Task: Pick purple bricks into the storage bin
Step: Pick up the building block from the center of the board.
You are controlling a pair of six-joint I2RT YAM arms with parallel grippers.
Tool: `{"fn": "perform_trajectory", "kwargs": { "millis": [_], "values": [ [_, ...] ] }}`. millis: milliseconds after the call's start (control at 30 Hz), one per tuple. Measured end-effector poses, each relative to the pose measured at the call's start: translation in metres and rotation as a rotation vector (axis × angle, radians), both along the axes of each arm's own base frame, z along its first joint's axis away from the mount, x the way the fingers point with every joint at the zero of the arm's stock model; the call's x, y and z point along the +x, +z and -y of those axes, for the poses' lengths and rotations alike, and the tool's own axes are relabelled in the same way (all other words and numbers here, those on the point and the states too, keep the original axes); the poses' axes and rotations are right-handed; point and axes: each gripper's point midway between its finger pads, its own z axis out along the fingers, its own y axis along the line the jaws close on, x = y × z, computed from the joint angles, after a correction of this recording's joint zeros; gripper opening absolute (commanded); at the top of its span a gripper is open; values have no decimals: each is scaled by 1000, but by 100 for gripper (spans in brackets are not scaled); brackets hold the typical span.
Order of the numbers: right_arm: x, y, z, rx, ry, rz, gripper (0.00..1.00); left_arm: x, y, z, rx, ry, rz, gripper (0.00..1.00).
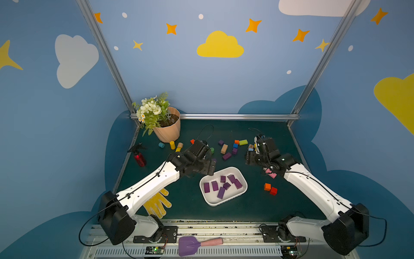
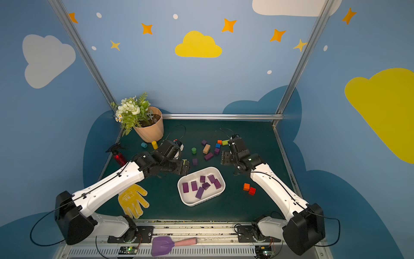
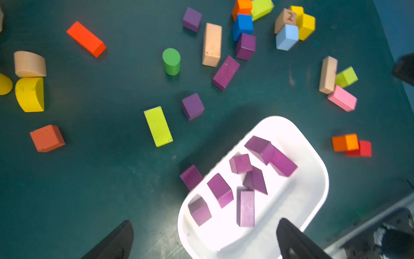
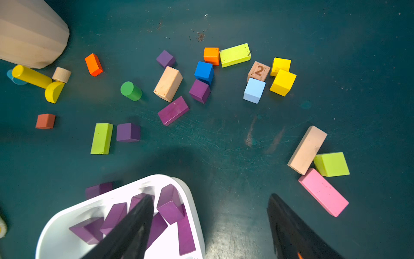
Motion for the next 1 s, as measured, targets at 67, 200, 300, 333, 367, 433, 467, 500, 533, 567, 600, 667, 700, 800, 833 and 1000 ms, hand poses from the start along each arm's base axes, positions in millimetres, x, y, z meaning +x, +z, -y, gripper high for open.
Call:
{"fn": "perform_trajectory", "kwargs": {
  "millis": [67,200,300,333,367,433,467,500,533,567,600,667,700,800,833,1000],
  "values": [
    [0,-2,-1,-2,-2,-22,81,4,-2,0,6,22,-3,100],
    [0,-7,-4,-12,1,-71,81,8,-1,-1,5,59,-6,100],
    [1,-8,-7,-9,5,-88,81,9,2,-2,1,84,-8,100],
    [1,-8,-8,-6,5,-94,81,9,2,-3,0,92,-9,100],
    [1,-8,-9,-2,5,-98,81,9,1,-5,-1,104,-13,100],
    [3,-7,-11,9,3,-104,81,9,0,-7,-2,122,-21,100],
    [4,-8,-12,14,2,-108,81,10,0,-8,-3,130,-22,100],
    [4,-8,-13,18,-1,-112,81,11,0,-9,-5,140,-25,100],
    [6,-9,-15,22,-7,-120,81,11,0,-11,-8,152,-29,100],
    [7,-11,-16,24,-11,-126,81,12,-1,-13,-9,163,-34,100],
    [9,-13,-17,25,-17,-133,81,13,-2,-14,-12,174,-38,100],
    [12,-18,-20,32,-33,-153,81,14,-5,-17,-22,197,-53,100],
    [14,-20,-20,35,-42,-161,81,14,-8,-19,-29,208,-63,100],
    [18,-29,-24,46,-68,-191,80,14,-19,-25,-46,259,-98,100],
    [20,-31,-25,49,-77,-201,80,14,-24,-28,-54,277,-112,100],
    [33,-43,-33,69,-123,-234,80,14,-43,-34,-119,347,-183,100]
  ]
}}
